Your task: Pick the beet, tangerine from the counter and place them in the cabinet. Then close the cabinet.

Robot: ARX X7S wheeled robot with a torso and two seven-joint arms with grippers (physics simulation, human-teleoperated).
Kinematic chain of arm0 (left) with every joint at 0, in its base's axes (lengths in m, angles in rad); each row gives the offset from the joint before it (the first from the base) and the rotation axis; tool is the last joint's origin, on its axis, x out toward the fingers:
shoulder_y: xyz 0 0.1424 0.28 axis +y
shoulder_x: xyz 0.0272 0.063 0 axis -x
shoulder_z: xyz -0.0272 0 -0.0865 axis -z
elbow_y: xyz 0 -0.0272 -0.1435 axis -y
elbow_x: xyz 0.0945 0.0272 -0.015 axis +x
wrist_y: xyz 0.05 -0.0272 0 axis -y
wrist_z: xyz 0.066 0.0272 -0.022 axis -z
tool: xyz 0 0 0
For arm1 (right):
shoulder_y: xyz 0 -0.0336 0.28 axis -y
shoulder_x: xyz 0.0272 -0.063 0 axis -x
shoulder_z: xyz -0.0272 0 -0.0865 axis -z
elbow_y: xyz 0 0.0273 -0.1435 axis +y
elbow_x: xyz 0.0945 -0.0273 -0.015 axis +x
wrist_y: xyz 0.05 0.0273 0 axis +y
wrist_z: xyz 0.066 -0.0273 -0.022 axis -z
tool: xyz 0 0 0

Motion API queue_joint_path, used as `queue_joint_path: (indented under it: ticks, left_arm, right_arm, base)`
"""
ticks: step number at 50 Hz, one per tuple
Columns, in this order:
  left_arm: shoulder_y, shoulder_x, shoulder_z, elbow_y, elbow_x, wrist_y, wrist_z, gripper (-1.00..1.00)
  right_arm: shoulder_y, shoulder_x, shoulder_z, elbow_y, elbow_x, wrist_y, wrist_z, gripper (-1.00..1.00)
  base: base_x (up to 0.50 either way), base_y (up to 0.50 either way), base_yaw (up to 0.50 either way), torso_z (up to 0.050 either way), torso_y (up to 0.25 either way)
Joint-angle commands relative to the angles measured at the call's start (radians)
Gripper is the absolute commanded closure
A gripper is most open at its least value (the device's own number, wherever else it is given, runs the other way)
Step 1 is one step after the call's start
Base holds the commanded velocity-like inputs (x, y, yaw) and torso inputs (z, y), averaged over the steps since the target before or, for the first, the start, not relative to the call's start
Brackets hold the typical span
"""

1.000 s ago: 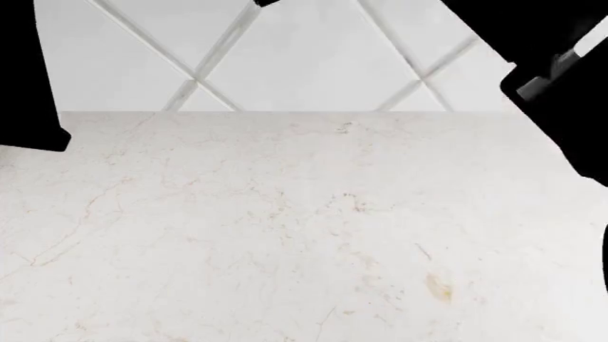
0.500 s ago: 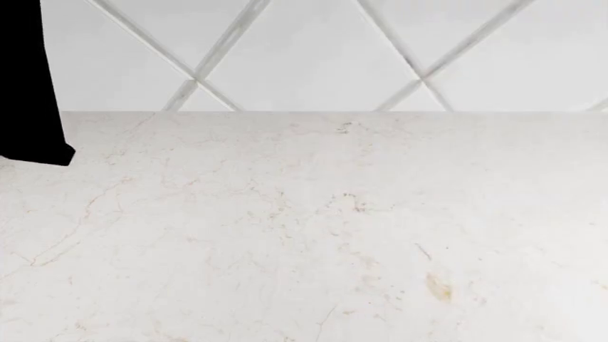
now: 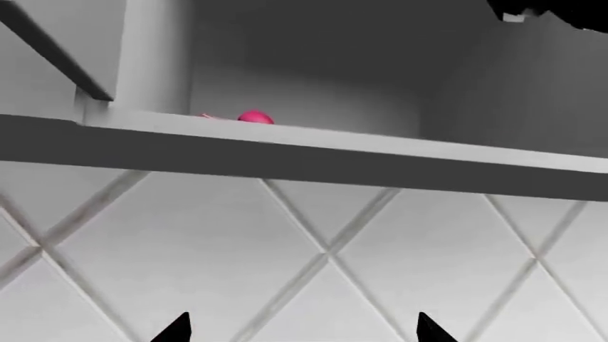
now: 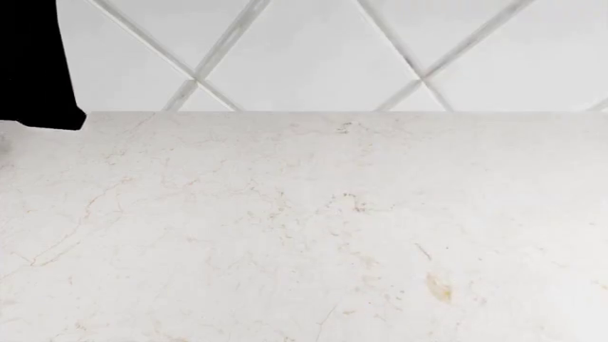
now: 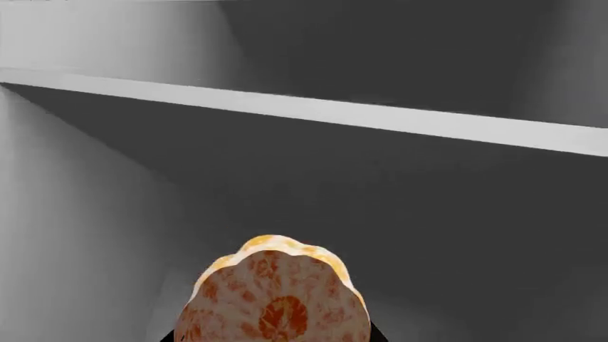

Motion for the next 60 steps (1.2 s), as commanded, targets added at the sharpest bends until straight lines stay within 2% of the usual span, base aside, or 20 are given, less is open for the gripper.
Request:
queue_joint_path:
  ticks: [1,11,26,27,50,60]
  left_arm:
    - [0.058,0.001,-0.018,-0.017,0.047,-0.003,0.033,-1.00]
    - [0.099,-0.011,-0.036,-0.011,0.063,0.003,0.038,-1.00]
    - [0.146,-0.025,-0.067,-0.005,0.073,0.016,0.051,-1.00]
    - [0.147,-0.025,-0.067,-0.005,0.073,0.016,0.052,-1.00]
    - [0.150,-0.025,-0.071,0.001,0.061,0.024,0.044,-1.00]
    - [0.125,-0.015,-0.054,0.001,0.055,0.021,0.032,-1.00]
  right_arm:
    - [0.010,-0.034,0.007,0.259,-0.157,-0.136,-0.049,1.00]
    - [0.010,-0.034,-0.056,0.390,-0.156,-0.168,0.006,1.00]
    - [0.009,-0.034,-0.133,0.393,-0.048,-0.122,0.009,1.00]
    - [0.009,-0.034,-0.136,0.393,-0.047,-0.117,0.011,-1.00]
    - [0.010,-0.034,-0.137,0.360,-0.060,-0.117,-0.005,-1.00]
    - [0.010,-0.034,-0.078,0.253,-0.079,-0.096,-0.049,-1.00]
  base:
    - [0.00,0.00,0.00,0.000,0.000]
    - [0.00,0.00,0.00,0.000,0.000]
    - [0.00,0.00,0.00,0.000,0.000]
    - [0.00,0.00,0.00,0.000,0.000]
    - [0.00,0.00,0.00,0.000,0.000]
    - [0.00,0.00,0.00,0.000,0.000]
